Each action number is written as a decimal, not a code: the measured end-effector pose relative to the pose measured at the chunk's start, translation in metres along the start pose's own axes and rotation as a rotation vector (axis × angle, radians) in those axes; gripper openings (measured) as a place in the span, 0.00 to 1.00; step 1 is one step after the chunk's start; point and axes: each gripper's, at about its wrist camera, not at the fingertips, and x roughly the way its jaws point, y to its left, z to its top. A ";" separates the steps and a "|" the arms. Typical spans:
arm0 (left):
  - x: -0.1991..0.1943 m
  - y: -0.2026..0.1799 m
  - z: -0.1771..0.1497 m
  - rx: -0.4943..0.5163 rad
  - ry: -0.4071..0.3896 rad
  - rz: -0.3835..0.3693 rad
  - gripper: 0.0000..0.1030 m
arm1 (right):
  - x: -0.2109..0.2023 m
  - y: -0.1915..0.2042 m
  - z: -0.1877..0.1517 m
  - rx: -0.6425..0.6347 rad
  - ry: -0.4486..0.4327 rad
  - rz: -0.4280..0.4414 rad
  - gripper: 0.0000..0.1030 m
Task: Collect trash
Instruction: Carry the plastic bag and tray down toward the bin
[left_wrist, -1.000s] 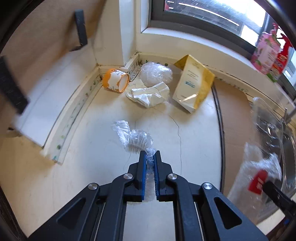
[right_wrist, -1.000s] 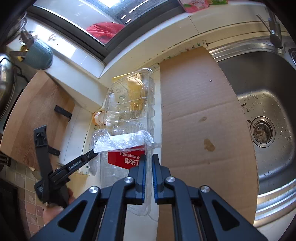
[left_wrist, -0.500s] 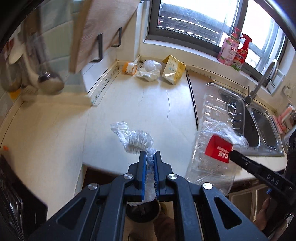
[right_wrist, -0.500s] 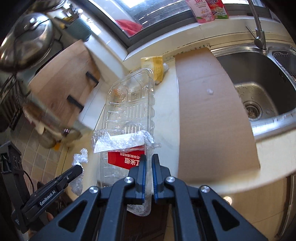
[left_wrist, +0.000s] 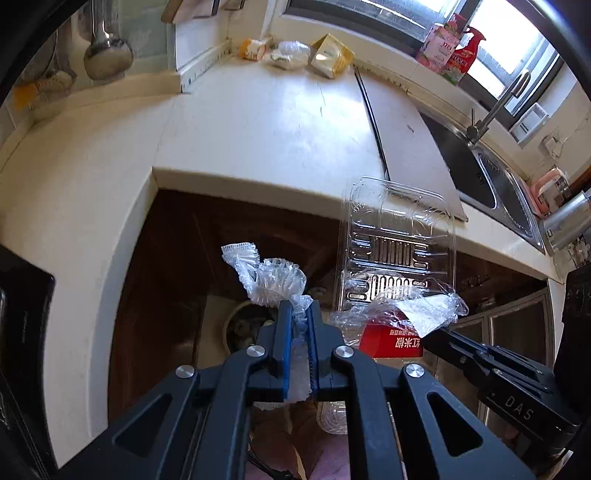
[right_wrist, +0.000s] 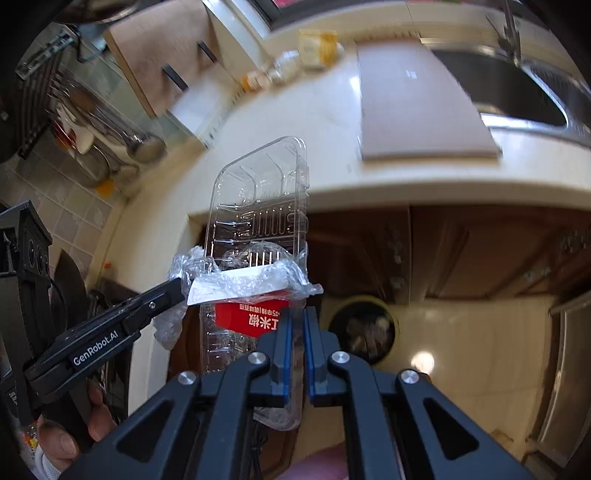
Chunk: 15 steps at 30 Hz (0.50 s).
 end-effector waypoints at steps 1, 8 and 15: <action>0.009 0.001 -0.006 -0.009 0.020 -0.008 0.05 | 0.007 -0.006 -0.006 0.013 0.028 -0.005 0.06; 0.104 0.022 -0.055 -0.090 0.171 -0.019 0.05 | 0.106 -0.074 -0.053 0.144 0.260 -0.031 0.06; 0.257 0.059 -0.118 -0.151 0.339 0.040 0.06 | 0.245 -0.159 -0.106 0.275 0.453 -0.092 0.06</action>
